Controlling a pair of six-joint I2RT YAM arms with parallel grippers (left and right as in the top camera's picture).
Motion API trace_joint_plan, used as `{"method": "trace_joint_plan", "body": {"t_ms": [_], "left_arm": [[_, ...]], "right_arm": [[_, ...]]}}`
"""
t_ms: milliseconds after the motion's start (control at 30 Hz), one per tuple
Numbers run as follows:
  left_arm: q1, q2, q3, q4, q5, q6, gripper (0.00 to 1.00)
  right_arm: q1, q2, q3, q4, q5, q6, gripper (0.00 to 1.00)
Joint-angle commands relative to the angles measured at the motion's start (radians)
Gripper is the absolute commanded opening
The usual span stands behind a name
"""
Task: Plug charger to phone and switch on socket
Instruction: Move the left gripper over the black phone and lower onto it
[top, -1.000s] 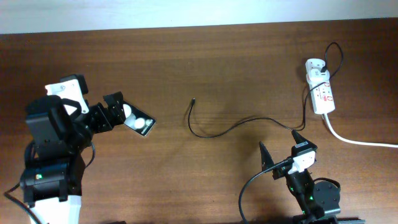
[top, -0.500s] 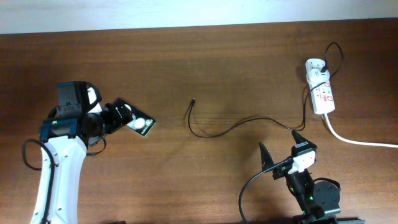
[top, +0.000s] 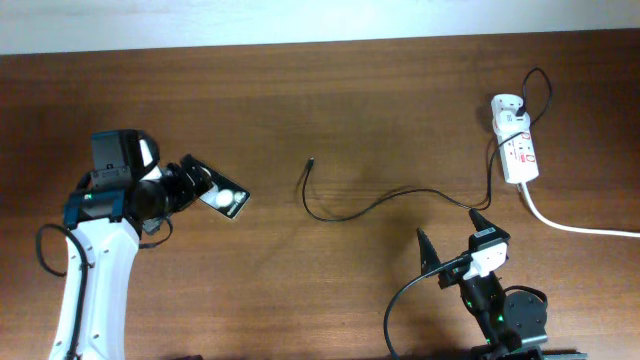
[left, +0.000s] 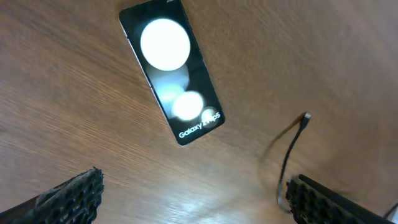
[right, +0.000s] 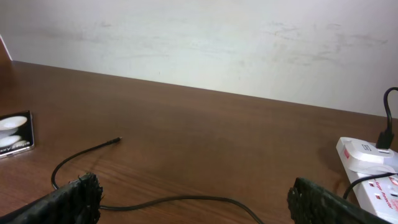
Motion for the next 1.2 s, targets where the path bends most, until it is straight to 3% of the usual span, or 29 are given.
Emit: {"method": "trace_joint_plan", "body": {"t_ms": [0, 133, 367, 800, 1167], "left_arm": [[-0.006, 0.005, 0.033, 0.006, 0.013, -0.107, 0.99], [-0.115, 0.063, 0.163, -0.076, -0.147, -0.199, 0.99], [-0.153, 0.472, 0.529, -0.319, -0.211, -0.225, 0.99], [-0.172, 0.795, 0.546, -0.25, -0.237, -0.264, 0.99], [-0.147, 0.839, 0.528, -0.215, -0.264, -0.263, 0.99]], "right_arm": [[0.004, -0.008, -0.005, -0.005, 0.006, 0.005, 0.99], [0.004, -0.008, -0.005, -0.005, 0.006, 0.005, 0.99], [0.004, -0.008, -0.005, -0.006, 0.005, 0.005, 0.99], [0.004, -0.008, -0.005, -0.005, 0.006, 0.005, 0.99], [0.004, -0.008, -0.005, -0.005, 0.006, 0.005, 0.99]]}}
